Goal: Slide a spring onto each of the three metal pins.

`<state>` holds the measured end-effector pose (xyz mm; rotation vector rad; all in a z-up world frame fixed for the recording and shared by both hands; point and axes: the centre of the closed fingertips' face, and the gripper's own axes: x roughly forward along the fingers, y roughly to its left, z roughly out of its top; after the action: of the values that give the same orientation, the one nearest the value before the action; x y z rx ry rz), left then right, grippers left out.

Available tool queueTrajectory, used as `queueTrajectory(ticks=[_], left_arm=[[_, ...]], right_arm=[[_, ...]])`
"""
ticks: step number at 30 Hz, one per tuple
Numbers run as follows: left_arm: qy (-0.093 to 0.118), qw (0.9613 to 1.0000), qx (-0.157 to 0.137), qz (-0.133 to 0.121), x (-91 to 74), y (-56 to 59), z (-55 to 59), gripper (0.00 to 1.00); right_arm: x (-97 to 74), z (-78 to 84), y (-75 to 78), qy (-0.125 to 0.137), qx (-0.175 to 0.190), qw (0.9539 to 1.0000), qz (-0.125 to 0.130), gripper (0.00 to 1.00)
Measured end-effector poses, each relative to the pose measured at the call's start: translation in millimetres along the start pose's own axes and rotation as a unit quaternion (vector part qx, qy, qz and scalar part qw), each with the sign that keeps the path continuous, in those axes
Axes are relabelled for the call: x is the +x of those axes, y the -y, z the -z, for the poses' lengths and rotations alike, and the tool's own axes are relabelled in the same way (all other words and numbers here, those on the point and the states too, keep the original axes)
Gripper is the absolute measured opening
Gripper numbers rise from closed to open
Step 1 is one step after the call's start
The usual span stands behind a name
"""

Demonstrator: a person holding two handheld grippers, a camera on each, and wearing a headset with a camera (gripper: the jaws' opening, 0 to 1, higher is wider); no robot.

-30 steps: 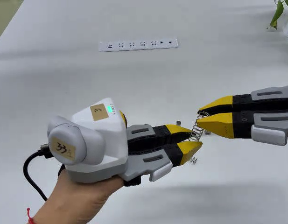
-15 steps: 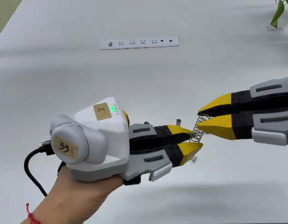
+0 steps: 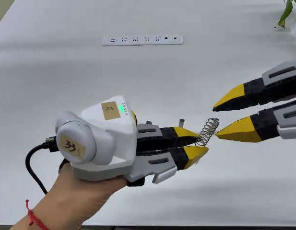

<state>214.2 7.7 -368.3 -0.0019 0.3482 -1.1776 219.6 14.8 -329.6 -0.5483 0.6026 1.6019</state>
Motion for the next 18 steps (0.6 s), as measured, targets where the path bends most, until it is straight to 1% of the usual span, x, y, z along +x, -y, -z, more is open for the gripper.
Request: queueTrajectory(ticks=[2, 4, 5, 6, 7, 8, 10, 15, 18], left_arm=[[-0.002, 1.0, 0.005, 0.001, 0.8, 0.8, 0.4, 0.1], [-0.005, 0.9999, 0.009, 0.002, 1.5, 1.5, 1.2, 0.1], [-0.007, 0.9999, 0.012, 0.004, 1.8, 2.2, 1.6, 0.1], [-0.008, 0.9999, 0.013, 0.004, 2.1, 2.7, 1.9, 0.1], [-0.009, 0.9998, 0.015, 0.005, 2.4, 3.4, 2.3, 0.1], [-0.01, 0.9998, 0.017, 0.006, 2.7, 4.0, 2.6, 0.1], [-0.012, 0.9997, 0.021, 0.008, 3.3, 5.2, 3.1, 0.1], [-0.012, 0.9996, 0.024, 0.009, 4.0, 6.3, 3.1, 0.1], [-0.012, 0.9995, 0.026, 0.009, 4.4, 6.7, 3.2, 0.1]], right_arm=[[3.1, 1.7, -2.0, -0.026, -0.024, 0.9992, -0.017, 0.26], [6.2, 2.8, -3.4, -0.046, -0.04, 0.9977, -0.029, 0.26], [8.8, 3.4, -4.4, -0.06, -0.054, 0.996, -0.038, 0.26], [10.6, 3.7, -5.2, -0.068, -0.063, 0.9947, -0.043, 0.26], [12.9, 5.5, -7.1, -0.084, -0.074, 0.9924, -0.053, 0.26], [14.6, 6.5, -8.6, -0.092, -0.08, 0.9908, -0.06, 0.25], [19.3, 7.3, -10.7, -0.102, -0.087, 0.9885, -0.07, 0.25], [25.3, 16.7, -14.4, -0.134, -0.106, 0.9816, -0.086, 0.23], [26.0, 17.9, -17.2, -0.142, -0.11, 0.9794, -0.093, 0.21]])
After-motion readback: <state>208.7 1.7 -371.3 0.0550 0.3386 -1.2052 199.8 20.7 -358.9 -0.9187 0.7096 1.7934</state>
